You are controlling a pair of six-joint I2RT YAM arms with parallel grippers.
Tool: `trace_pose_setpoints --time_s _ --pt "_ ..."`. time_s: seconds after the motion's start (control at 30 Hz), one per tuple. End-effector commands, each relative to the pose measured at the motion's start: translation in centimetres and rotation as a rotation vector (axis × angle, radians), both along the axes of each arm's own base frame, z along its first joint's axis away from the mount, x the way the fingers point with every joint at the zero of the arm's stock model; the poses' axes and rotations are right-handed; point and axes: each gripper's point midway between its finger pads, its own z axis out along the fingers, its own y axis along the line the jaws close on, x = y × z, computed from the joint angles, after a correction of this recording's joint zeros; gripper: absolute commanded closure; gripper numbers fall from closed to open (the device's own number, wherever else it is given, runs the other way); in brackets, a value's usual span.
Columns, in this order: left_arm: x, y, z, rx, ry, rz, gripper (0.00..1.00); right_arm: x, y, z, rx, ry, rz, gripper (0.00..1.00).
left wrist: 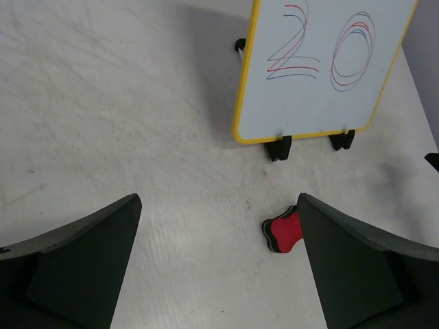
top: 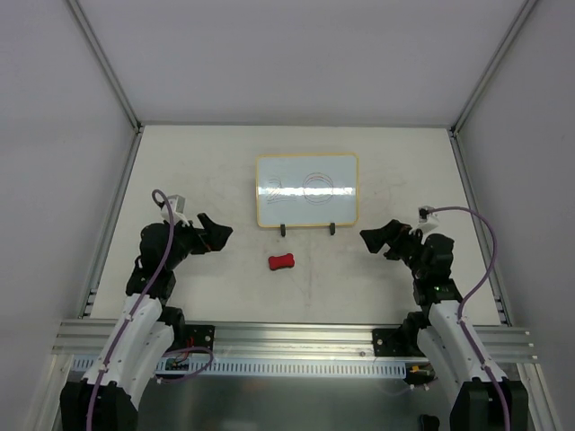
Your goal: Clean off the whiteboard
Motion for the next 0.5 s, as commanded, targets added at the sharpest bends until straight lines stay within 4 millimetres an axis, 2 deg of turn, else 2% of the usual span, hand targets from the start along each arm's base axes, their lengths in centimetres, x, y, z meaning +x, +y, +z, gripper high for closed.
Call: trace_pose_setpoints --time_s 0.0,0.07,0.13,0.17,0.2,0.3,0.33,0.37,0.4,0.43,0.47 --pt "0.2 -0.4 1.6 0.063 -0.103 -0.005 0.01 1.3 0.3 2.7 0.009 -0.054 0.017 0.01" --pt "0.0 -1.3 1.7 0.085 -0.112 -0.030 0.01 1.9 0.6 2.8 0.015 -0.030 0.028 0.01" --pt "0.4 -1.5 1.7 0.115 -0.103 -0.019 0.01 2.8 0.6 4.3 0.029 -0.050 0.024 0.01" --pt "0.3 -2.2 1.6 0.127 -0.097 -0.039 0.01 3.1 0.8 4.0 0.035 -0.036 0.033 0.01" --pt "0.6 -2.4 1.5 0.143 -0.079 -0.036 0.01 3.8 0.9 5.3 0.042 -0.079 0.037 0.01" --pt "1.0 -2.2 0.5 0.218 -0.023 -0.002 0.01 4.8 1.0 5.9 0.050 -0.110 0.041 0.01" --pt "1.2 -2.5 0.5 0.233 -0.009 -0.006 0.01 5.2 1.2 7.2 0.047 -0.205 0.056 0.01" --pt "1.6 -1.9 0.4 0.257 0.001 0.028 0.01 5.2 1.7 8.0 0.069 -0.250 0.084 0.01" --pt "1.4 -2.2 0.2 0.268 0.012 0.018 0.01 5.5 1.8 7.8 0.087 -0.264 0.085 0.01" --pt "1.6 -2.3 0.3 0.275 0.012 0.015 0.01 5.8 1.7 9.3 0.102 -0.344 0.089 0.01" --pt "1.6 -2.4 0.4 0.278 0.011 0.015 0.01 5.8 2.3 9.8 0.108 -0.352 0.134 0.01"
